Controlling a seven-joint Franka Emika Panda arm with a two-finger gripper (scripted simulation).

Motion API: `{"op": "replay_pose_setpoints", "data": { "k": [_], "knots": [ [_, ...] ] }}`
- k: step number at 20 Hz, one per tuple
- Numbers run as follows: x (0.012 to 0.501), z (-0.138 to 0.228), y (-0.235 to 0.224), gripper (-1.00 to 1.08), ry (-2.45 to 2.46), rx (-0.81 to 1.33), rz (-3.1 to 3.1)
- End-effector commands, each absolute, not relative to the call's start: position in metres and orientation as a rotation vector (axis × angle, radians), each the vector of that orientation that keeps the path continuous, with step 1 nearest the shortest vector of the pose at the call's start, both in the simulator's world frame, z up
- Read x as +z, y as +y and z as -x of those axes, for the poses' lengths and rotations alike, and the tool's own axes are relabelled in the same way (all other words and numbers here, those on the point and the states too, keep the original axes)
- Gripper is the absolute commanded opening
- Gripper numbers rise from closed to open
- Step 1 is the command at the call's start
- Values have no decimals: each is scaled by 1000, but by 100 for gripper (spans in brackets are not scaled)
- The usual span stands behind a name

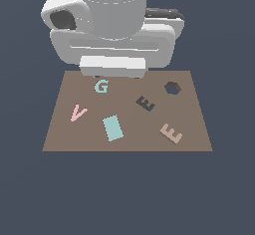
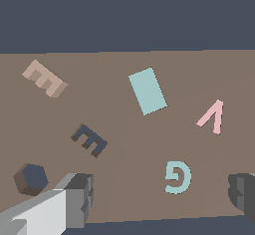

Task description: Insert a designated object into the corresponding slot on a board.

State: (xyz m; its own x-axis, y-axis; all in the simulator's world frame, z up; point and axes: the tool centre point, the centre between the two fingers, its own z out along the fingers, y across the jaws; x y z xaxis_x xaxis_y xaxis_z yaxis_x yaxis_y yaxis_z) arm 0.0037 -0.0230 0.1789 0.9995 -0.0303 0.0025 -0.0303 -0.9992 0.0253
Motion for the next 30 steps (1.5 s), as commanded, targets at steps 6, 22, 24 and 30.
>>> {"op": "replay_pose_setpoints", "data": {
  "k": [6, 22, 24, 30],
  "knots": [
    [176, -7, -21, 100, -15, 3, -3117],
    [121, -64, 30, 100, 568, 3, -3078],
    [109, -74, 43, 100, 692, 3, -3055],
    [80, -92, 81, 100, 1000, 3, -2974]
  ]
}}
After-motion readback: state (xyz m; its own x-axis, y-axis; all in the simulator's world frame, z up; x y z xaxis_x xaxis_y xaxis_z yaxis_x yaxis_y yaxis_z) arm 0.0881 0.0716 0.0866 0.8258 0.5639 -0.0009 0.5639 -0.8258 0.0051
